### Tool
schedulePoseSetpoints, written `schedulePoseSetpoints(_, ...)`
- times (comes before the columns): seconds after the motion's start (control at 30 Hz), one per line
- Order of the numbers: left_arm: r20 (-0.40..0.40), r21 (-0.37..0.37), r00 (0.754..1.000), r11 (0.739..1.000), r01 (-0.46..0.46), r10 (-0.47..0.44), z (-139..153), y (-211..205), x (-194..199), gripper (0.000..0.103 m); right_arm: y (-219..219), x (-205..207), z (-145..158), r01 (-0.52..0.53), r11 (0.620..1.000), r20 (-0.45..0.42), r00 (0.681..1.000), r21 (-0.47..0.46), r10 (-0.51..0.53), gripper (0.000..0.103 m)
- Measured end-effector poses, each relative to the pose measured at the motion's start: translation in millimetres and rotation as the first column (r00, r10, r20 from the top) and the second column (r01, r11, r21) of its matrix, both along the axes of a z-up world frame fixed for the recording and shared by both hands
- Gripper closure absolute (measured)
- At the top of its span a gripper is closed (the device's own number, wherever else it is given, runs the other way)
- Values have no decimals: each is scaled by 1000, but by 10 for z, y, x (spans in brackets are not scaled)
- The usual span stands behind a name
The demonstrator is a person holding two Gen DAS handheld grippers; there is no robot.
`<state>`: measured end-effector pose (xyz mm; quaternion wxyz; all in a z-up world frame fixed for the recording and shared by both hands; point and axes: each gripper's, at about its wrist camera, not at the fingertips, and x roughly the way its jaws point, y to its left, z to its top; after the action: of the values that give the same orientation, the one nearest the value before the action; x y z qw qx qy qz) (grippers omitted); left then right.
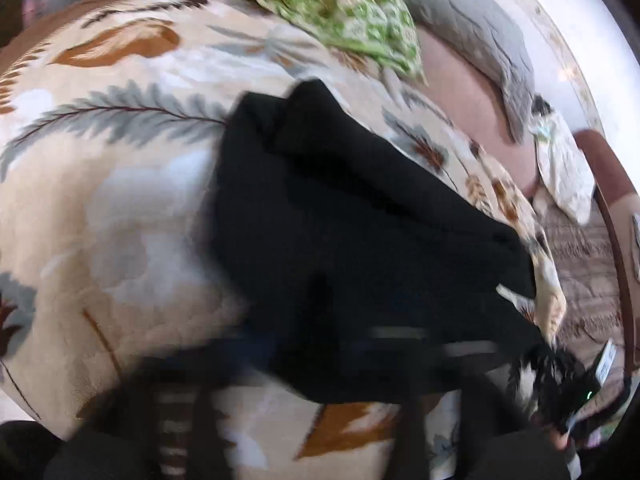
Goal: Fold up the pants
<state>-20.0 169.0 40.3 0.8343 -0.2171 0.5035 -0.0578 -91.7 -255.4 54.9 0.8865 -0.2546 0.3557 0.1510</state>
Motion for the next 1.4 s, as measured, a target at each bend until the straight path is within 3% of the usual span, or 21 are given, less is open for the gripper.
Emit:
schedulePoseSetpoints(0.17,117,-66,993,997,26,-18,454,30,141,95,-199,222,504,55,989,99,993,137,-69,97)
schedulePoseSetpoints(0.37,202,-65,979,998,13,0,888,-25,744,95,-153,950,953,63,991,231,969,119,-90,97)
schedulePoseSetpoints(0.57,200,-62,978,997,-43,55,801,18,1548,94,-87,1977,990,126,985,265,952,119,-153,97)
schedulePoseSetpoints(0.6,177,-56,982,997,-52,61,717,30,1709,89,-74,2143,926,140,983,259,951,118,-167,97)
schedulePoseSetpoints(0.63,160,-57,985,997,-61,69,648,42,1787,78,-55,2328,833,158,981,248,952,114,-182,96)
schedulePoseSetpoints(0.67,125,-64,988,994,-85,92,533,91,1890,67,-43,2533,701,183,977,219,955,106,-202,86)
schedulePoseSetpoints(0.7,106,-76,989,992,-97,105,468,123,1916,44,-21,2731,561,217,971,180,956,102,-232,76)
schedulePoseSetpoints(0.73,100,-93,987,989,-113,122,420,179,1904,35,-30,2857,440,249,962,134,955,114,-264,65)
schedulePoseSetpoints(0.77,103,-106,985,986,-126,137,399,236,1863,34,-67,2912,377,261,953,88,957,153,-276,60)
schedulePoseSetpoints(0.83,105,-119,980,981,-156,169,382,387,1736,21,-209,2843,361,277,923,18,956,265,-292,51)
schedulePoseSetpoints(0.9,124,-140,969,970,-197,215,371,566,1565,17,-320,2628,409,270,901,-23,960,340,-280,46)
schedulePoseSetpoints(0.97,142,-150,962,966,-210,232,318,694,1447,13,-401,2286,472,214,882,-93,977,421,-193,40)
schedulePoseSetpoints(1.03,139,-140,960,965,-222,241,234,747,1408,6,-364,1894,511,131,893,-105,990,430,-94,34)
schedulePoseSetpoints(1.17,109,-158,958,956,-248,266,-64,744,1457,5,-97,1408,434,-42,924,-75,994,380,76,22)
schedulePoseSetpoints(1.23,97,-183,955,949,-258,279,-194,706,1552,1,134,1356,304,-111,940,-82,986,324,144,22)
schedulePoseSetpoints(1.33,200,-167,931,947,-276,306,-169,564,1602,0,441,1496,28,-143,964,-87,982,225,166,26)
schedulePoseSetpoints(1.4,222,-165,941,961,-220,253,-200,416,1700,0,602,1675,-114,-155,952,-107,976,263,188,56)
